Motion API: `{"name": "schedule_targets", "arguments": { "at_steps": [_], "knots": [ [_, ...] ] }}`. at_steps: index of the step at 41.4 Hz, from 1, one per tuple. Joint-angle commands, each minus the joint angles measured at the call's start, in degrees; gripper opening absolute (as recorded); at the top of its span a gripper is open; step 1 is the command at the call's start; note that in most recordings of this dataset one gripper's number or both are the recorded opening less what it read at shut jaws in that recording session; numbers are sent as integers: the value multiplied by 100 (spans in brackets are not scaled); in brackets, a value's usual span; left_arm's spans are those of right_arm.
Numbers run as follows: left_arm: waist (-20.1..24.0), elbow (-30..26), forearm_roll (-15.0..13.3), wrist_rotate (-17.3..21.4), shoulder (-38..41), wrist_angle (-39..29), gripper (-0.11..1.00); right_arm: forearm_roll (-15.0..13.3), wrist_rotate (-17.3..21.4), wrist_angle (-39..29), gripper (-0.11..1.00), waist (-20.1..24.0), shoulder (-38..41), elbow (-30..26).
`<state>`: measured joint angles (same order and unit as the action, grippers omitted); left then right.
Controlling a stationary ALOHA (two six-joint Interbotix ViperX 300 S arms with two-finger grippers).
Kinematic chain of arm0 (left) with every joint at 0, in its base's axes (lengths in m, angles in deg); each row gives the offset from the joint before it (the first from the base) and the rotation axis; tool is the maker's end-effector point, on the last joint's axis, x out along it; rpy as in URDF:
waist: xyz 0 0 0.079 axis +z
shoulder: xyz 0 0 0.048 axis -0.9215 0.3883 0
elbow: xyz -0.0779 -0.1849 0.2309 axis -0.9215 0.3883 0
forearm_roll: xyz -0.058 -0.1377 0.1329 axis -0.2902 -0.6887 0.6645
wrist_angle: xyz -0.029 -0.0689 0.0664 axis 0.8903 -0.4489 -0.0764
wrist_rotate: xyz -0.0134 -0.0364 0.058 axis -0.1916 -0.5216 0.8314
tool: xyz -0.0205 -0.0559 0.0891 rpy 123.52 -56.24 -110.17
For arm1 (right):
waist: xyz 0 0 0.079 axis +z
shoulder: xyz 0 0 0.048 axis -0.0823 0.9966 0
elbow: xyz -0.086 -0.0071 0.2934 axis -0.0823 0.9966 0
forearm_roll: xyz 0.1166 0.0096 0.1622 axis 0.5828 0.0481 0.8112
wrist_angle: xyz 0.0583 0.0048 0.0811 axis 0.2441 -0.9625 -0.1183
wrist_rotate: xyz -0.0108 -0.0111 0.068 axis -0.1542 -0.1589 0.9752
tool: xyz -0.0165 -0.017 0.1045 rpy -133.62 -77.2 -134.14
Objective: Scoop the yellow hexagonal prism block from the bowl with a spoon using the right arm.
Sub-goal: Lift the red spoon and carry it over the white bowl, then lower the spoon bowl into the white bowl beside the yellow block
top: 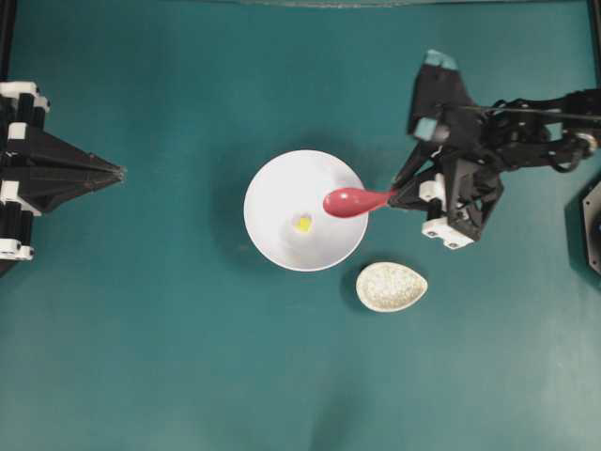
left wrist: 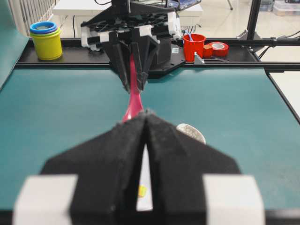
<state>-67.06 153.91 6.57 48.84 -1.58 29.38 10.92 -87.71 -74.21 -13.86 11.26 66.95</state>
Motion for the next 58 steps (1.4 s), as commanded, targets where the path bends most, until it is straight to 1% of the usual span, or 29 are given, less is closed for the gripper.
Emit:
{"name": "schedule_targets", "arguments": {
  "at_steps": [1,7,11,14,22,25,44,58],
  "knots": [
    [0,-79,26,18,53,18,0,0,18,-378,22,-26,149,-396],
    [9,-79,18,18,53,18,0,-9,44,-1002,22,-62,615,-923],
    [0,-79,18,18,53,26,0,-88,141,-1354,22,-62,870,-1239],
    [9,-79,18,18,53,18,0,-237,281,-1600,22,-62,1037,-1441],
    [9,-79,18,18,53,26,0,-791,826,-2092,22,-62,1310,-1802],
    [0,-79,18,18,53,26,0,-888,914,-2162,22,-62,1345,-1846],
    [9,-79,18,26,53,105,0,-888,949,-2127,22,53,1608,-1863],
    [0,-79,26,26,53,114,0,-888,949,-1793,22,158,1802,-1863]
  ]
}}
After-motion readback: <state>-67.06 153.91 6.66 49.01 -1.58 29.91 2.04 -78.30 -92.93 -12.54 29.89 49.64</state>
